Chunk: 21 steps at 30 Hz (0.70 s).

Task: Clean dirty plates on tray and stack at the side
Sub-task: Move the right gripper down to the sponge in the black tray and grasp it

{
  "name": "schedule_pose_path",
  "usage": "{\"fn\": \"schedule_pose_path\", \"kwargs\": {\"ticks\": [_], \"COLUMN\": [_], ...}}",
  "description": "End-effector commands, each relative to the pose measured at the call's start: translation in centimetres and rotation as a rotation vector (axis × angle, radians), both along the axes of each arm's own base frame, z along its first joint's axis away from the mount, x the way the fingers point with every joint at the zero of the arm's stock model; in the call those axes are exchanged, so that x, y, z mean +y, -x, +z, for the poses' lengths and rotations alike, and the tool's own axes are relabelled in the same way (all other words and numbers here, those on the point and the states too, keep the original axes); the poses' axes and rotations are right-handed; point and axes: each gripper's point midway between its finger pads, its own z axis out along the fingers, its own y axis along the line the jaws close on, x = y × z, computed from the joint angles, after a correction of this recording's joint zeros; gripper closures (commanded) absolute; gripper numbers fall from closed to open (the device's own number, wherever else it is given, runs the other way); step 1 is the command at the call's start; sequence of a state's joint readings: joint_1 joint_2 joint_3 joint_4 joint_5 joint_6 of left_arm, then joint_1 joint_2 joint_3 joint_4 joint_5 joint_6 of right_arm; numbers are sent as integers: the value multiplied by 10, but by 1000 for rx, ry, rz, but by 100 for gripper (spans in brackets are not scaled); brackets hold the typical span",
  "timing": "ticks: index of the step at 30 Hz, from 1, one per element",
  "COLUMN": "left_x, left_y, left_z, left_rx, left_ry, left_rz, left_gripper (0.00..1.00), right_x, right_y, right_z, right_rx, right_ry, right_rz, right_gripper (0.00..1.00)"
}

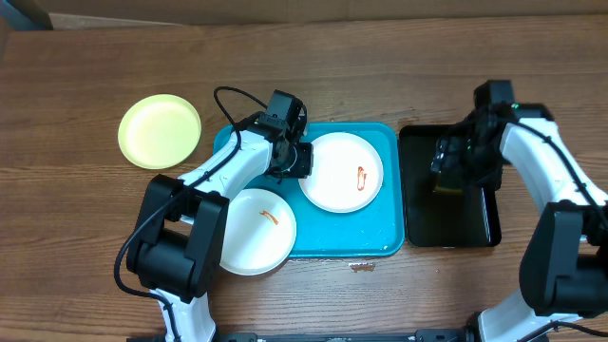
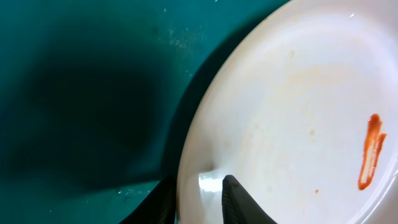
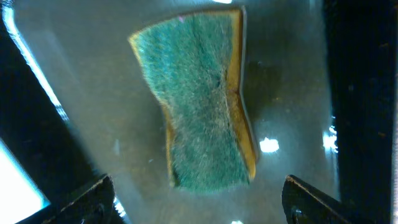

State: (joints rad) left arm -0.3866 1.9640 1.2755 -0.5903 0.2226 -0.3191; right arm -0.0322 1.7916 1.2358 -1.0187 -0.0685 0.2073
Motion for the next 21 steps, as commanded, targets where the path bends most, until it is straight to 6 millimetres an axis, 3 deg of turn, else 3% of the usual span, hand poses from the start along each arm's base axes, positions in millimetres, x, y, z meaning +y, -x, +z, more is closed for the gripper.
{"fn": "schedule_pose_path", "kwargs": {"ticks": [1, 4, 11, 12, 13, 14, 15, 17, 18, 20, 21], "left_x": [-5, -4, -7, -7, -7, -7, -7, -4, -3, -3, -3], "left_y": [-1, -5, -13, -13, -13, -13, -14, -15, -15, -14, -14], "left_z": [-3, -2, 1, 1, 1, 1, 1, 0, 0, 0, 0], "left_rx": [7, -5, -44, -44, -44, -44, -46, -52, -53, -51, -51], "left_ry": [36, 39, 51, 51, 50, 50, 48, 32, 27, 23, 23], "left_rz": [-3, 8, 8, 7, 7, 7, 9, 14, 16, 17, 17], "left_gripper": [75, 75, 73, 73, 72, 72, 72, 73, 71, 66, 66], "right_x": [-7, -6, -6, -6, -6, -6, -5, 2, 5, 8, 8], "right_y": [7, 9, 14, 16, 18, 21, 23, 30, 32, 32, 30], "right_z": [-15, -26, -50, -53, -55, -56, -56, -55, -53, -46, -44], "right_rx": [-2, -11, -45, -42, -38, -30, -20, 8, 22, 35, 35], "right_ry": [49, 49, 50, 50, 50, 50, 44, 5, -16, -31, -31], "right_rz": [7, 7, 7, 7, 6, 7, 8, 10, 11, 11, 11], "right_gripper": [13, 14, 30, 40, 68, 88, 96, 96, 90, 45, 43]}}
